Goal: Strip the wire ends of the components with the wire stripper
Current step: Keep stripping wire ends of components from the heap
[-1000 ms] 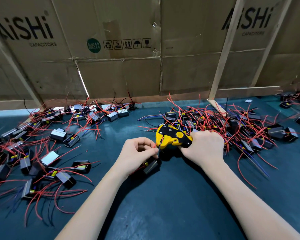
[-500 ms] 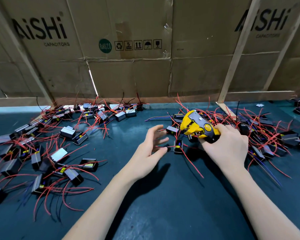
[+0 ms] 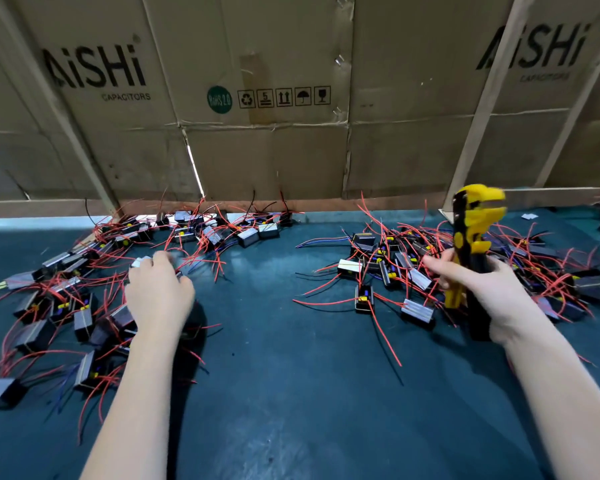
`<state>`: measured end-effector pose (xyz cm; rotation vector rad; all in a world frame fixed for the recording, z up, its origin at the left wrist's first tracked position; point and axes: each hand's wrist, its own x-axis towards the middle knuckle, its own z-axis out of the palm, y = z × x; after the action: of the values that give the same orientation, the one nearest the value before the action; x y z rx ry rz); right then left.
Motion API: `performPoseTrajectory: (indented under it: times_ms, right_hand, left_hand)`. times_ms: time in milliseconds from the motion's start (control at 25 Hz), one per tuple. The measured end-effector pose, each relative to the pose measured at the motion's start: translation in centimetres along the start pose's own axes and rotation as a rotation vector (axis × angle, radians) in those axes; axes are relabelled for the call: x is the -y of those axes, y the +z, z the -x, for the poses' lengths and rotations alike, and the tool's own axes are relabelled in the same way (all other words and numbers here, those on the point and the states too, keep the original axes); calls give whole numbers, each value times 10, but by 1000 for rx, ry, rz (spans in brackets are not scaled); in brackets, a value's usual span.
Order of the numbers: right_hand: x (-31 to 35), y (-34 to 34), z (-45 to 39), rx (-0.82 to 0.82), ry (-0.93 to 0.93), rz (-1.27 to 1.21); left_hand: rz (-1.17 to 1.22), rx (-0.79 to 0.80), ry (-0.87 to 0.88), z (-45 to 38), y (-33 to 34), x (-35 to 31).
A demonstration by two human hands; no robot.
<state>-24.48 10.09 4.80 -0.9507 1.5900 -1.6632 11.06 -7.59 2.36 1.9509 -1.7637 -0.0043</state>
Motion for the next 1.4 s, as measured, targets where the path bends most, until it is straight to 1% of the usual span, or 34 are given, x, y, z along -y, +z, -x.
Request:
performPoseTrajectory:
  times_ms: [80,160,200,240,320,400,480,520,560,600,640,680,760,840,880,920,960,1080,1200,1320,1400]
  right_hand:
    - [5,-1,1,145,38,-251]
    - [10,0,4,303,69,-522]
    - [12,1,6,377,92,-609]
    - [13,2,9,449,115,-649]
    - [12,6,14,568,139,-641]
    - [6,19,18,681,175,-584]
    - [-2,41,24,807,270,-561]
    - [-7,53,28,840,327,-581]
    - [-12,65,31,834,370,-594]
    - [-19,73,31,792,384,-582]
    - [-25,79,29,724,374,-544]
    - [-27,82,26,648,341,-501]
    - [-31,79,16,448,268,-459]
    - [-33,68,3,218,233,-436]
    - [-33,62,-2,137,206,-397]
    - [-32,57,-4,91,177,-353]
    - [-32,53,-5,77,146,-310]
    - [-27,44,-1,106,55,-148]
    - [-24,41,5,209,9,1]
    - [-25,40,10,311,37,75]
    - [-25,41,14,336,59,111]
  left_hand:
    - [-78,96,19,-2,10,3]
    - [-164,93,39,-2,16,3]
    - [-202,69,33,-3,16,2]
    - [-233,44,24,-2,16,2]
    - [-242,-10,15,0,13,1]
    - [-99,-117,55,2,9,-3]
    - [178,-191,174,7,1,-14]
    - [340,-176,259,11,-4,-23]
    - [498,-117,348,17,-7,-33]
    - [621,-25,435,26,-9,-44]
    - [677,79,527,34,-10,-53]
    - [664,181,630,42,-9,-59]
    - [534,355,795,54,-2,-66]
    - [425,464,830,60,4,-69]
    - [404,485,816,62,6,-70]
    - [410,490,795,64,8,-71]
    - [435,487,772,66,9,-72]
    - [519,468,720,69,10,-75]
    - [562,440,664,70,12,-78]
    - [628,415,612,73,14,-80]
    - [704,413,539,72,15,-79]
